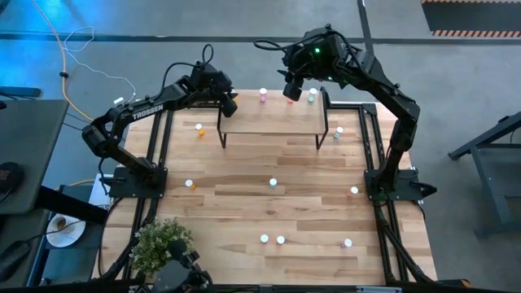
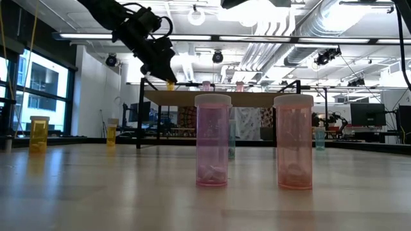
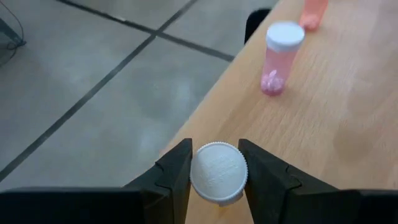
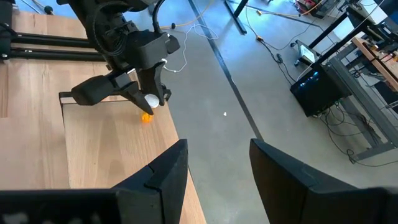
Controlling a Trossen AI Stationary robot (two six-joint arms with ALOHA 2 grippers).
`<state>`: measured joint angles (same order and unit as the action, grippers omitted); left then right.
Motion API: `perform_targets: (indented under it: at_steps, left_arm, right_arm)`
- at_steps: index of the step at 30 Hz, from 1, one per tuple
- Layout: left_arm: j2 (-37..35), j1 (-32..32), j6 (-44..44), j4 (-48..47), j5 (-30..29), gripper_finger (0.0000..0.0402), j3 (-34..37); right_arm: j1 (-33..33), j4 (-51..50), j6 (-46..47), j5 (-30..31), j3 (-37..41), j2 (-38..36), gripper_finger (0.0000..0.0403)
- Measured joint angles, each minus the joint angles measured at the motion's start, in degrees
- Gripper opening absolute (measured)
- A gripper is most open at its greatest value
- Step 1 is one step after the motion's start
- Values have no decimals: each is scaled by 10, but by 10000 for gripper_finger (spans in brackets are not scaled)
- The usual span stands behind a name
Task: Pick and place medicine bottles onto shelf by color
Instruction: Adjust the pill bottles on the shelf
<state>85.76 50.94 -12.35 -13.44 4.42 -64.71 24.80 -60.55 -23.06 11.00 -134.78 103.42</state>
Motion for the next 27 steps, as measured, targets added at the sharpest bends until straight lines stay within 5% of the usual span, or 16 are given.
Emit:
perform_targets:
  at_steps: [27]
  left_arm:
    - [5,-3,12,-18,37,113,-71]
  right_arm:
    - [0,19,0,0,0,0,165]
